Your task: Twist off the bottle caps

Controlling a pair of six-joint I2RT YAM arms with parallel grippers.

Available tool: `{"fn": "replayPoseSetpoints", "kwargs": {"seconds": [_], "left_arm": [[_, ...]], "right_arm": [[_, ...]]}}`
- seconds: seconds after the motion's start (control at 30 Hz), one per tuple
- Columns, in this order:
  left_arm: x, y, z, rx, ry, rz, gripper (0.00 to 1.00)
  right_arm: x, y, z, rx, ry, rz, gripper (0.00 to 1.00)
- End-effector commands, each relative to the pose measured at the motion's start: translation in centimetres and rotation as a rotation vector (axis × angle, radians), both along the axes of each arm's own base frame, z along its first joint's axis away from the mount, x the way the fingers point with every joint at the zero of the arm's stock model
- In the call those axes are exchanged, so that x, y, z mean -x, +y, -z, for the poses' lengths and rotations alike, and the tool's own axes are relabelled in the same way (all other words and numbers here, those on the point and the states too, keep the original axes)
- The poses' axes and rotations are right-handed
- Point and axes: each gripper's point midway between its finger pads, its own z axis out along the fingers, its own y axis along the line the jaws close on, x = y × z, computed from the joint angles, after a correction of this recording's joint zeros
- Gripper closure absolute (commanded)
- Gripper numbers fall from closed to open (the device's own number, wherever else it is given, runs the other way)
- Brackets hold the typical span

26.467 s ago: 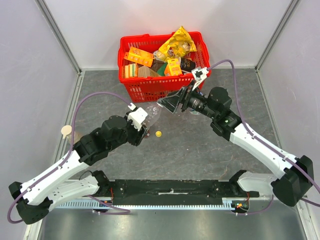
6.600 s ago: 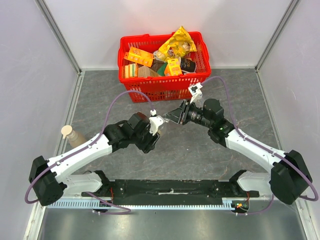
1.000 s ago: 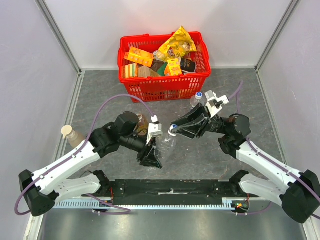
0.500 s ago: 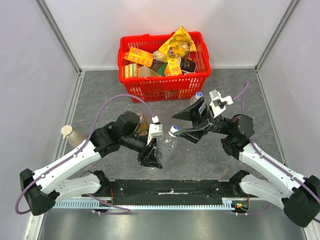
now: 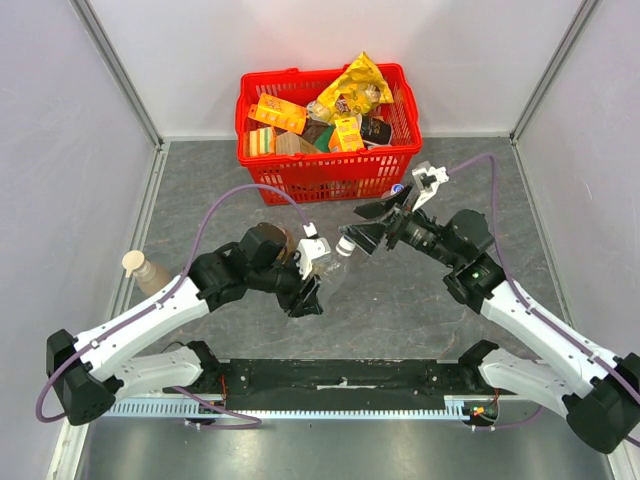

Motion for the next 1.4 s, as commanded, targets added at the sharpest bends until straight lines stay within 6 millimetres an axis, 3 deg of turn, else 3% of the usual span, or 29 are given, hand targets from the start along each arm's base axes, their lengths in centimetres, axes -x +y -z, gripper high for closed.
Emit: {"fn": "replayPoseSetpoints", "kwargs": {"seconds": [0.0, 0.33, 0.9, 1.0, 1.17, 1.27, 1.37], "left_arm": [[-2.8, 0.9, -0.1, -0.063, -0.086, -0.129, 0.91], [-4.3, 2.1, 2.1, -0.175, -0.093, -0.215, 0.92], [-4.8, 2.5, 3.0, -0.223, -0.092, -0.236, 0.93], [-4.9, 2.5, 2.9, -0.222, -0.094, -0.240, 0.93], [-4.9, 2.6, 3.0, -0.225, -0.096, -0.245, 0.93], [-4.9, 2.5, 3.0, -0.225, -0.092, -0.244, 0.94], [-4.8, 2.4, 2.9, -0.219, -0.087, -0.236, 0.94]], "right_arm": [[-3.5, -0.4, 2.9, 0.074, 0.173, 0.148, 0.02], [-3.8, 1.8, 6.8, 0.084, 0.327, 0.059, 0.05], [-2.3, 2.4, 8.4, 0.051, 0.371, -0.027, 0.29], [-2.1, 2.4, 8.4, 0.045, 0.371, -0.039, 0.43], [-1.7, 2.3, 7.8, 0.027, 0.349, -0.050, 0.78], [-1.7, 1.9, 7.5, 0.030, 0.333, -0.032, 0.90], [-1.6, 1.4, 6.5, 0.024, 0.293, -0.006, 0.94]]}}
